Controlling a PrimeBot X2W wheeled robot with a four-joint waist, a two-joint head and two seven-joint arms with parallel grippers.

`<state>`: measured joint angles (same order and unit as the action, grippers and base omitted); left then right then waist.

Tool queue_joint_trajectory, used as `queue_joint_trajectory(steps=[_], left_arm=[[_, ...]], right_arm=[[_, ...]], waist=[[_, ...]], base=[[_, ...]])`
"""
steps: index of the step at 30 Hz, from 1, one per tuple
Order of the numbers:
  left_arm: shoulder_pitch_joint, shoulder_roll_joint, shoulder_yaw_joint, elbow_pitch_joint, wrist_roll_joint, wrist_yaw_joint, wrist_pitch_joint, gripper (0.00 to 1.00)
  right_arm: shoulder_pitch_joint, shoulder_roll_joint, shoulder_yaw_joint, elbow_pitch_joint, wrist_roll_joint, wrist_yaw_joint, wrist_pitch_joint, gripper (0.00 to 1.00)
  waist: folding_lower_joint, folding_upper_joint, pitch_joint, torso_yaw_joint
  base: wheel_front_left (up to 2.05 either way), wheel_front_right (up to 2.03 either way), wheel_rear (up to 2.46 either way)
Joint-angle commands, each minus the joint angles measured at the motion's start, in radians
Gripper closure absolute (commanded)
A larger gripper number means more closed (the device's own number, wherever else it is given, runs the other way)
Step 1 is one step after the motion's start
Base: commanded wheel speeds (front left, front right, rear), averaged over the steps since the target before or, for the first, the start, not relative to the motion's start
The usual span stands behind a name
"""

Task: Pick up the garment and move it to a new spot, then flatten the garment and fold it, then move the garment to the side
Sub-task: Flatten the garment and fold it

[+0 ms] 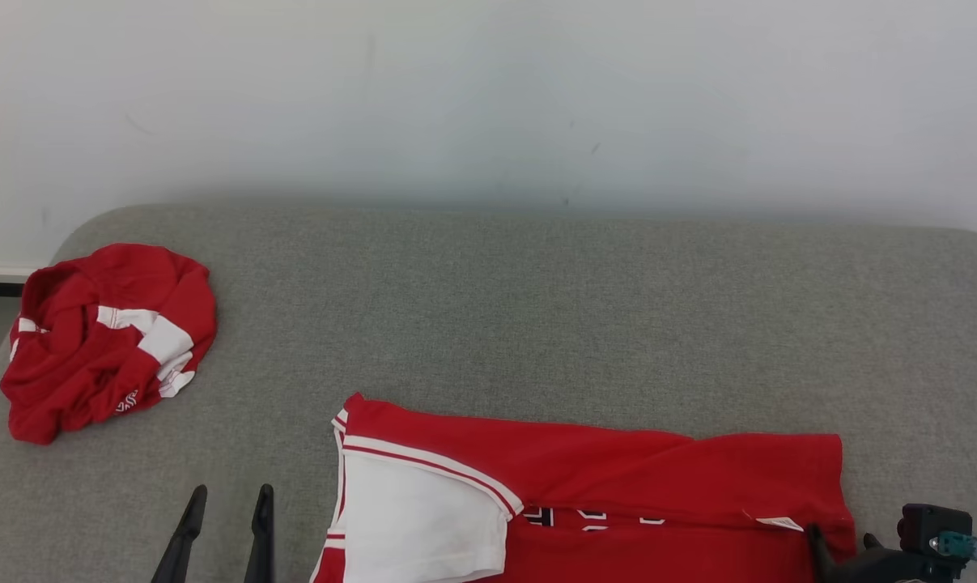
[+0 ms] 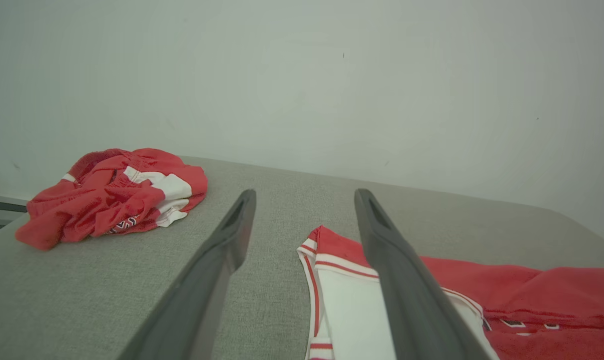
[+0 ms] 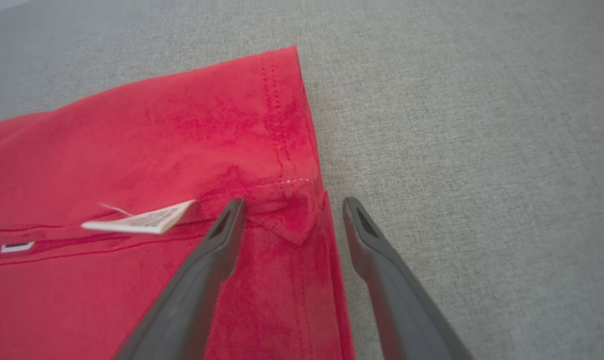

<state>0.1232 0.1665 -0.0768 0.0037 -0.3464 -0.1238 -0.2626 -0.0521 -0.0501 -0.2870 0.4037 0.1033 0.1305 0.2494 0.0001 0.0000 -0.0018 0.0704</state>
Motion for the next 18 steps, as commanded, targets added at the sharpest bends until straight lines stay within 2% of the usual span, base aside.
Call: queue_joint_trajectory(steps=[1,8,18], left_arm=[[0.002,0.008,-0.003,0.009,-0.006,-0.003,-0.002,0.0],[-0.034,0.048,-0.032,0.053,-0.045,-0.008,0.004,0.0],[-0.055,0.062,-0.037,0.052,-0.05,0.002,0.013,0.0]], right_arm=[[-0.009,-0.001,-0.004,0.004,-0.01,0.001,-0.001,0.0],[-0.035,-0.001,-0.024,0.056,-0.054,0.001,0.052,0.0],[-0.082,0.001,-0.039,0.101,-0.086,0.001,0.128,0.0]], waist=[[-0.0001,0.0,0.005,0.007],[-0.0001,0.0,0.013,0.016],[-0.0001,0.0,0.03,0.017]], base=[[0.0,0.0,0.0],[0.0,0.0,0.0],[0.0,0.0,0.0]])
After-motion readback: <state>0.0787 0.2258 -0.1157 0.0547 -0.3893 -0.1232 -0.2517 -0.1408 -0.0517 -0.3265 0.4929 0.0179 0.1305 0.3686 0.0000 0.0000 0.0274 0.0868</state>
